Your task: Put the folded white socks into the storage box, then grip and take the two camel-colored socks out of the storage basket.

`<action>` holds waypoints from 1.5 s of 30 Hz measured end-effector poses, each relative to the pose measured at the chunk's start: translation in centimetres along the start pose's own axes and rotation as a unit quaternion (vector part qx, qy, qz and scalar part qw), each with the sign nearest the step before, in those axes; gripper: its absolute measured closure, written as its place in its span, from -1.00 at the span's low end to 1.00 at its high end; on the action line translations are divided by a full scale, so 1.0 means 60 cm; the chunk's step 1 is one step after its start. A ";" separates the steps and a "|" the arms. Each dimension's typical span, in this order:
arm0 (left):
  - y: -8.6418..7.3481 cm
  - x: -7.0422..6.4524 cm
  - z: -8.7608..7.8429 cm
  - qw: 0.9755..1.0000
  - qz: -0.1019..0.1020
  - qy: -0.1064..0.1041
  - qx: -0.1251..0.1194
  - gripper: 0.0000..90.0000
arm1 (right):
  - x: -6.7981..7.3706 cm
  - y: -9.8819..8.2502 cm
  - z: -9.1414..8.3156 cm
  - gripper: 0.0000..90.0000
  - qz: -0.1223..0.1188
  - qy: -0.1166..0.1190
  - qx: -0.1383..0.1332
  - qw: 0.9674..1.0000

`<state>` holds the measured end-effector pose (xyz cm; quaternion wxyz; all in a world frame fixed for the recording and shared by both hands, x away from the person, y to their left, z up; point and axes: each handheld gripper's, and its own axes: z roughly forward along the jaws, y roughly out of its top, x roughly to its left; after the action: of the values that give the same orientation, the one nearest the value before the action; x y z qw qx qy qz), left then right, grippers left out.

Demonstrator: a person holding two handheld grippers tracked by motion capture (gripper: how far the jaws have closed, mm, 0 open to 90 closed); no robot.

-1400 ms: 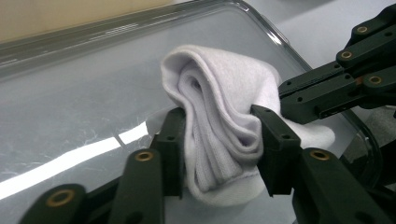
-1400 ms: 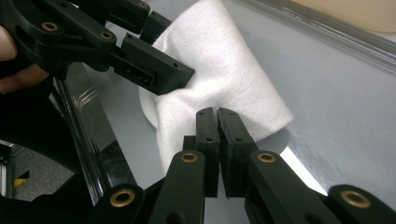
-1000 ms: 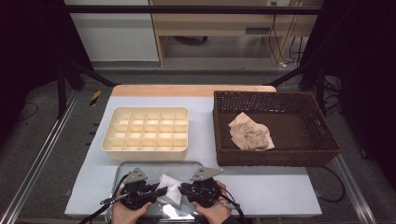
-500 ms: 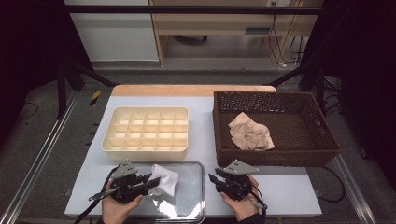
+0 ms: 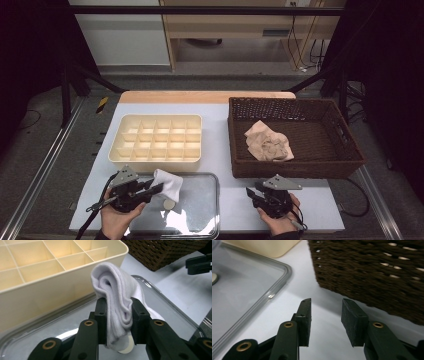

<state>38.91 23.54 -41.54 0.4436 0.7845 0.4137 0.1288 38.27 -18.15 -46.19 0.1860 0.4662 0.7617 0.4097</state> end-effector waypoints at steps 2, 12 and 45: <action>0.005 0.005 -0.005 1.000 0.000 0.004 -0.003 0.56 | -0.007 -0.003 -0.005 0.34 0.006 -0.007 0.000 1.000; 0.035 0.029 -0.031 0.999 -0.001 0.028 -0.024 0.55 | -0.035 -0.011 -0.019 0.30 0.035 -0.026 -0.005 0.999; 0.121 0.084 -0.040 0.996 0.019 0.074 -0.046 0.55 | -0.038 -0.012 -0.019 0.26 0.034 -0.027 -0.004 0.999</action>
<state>44.57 26.86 -35.17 0.4447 0.7594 0.4241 0.2136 38.25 -20.83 -46.31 0.1937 0.5020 0.7386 0.4061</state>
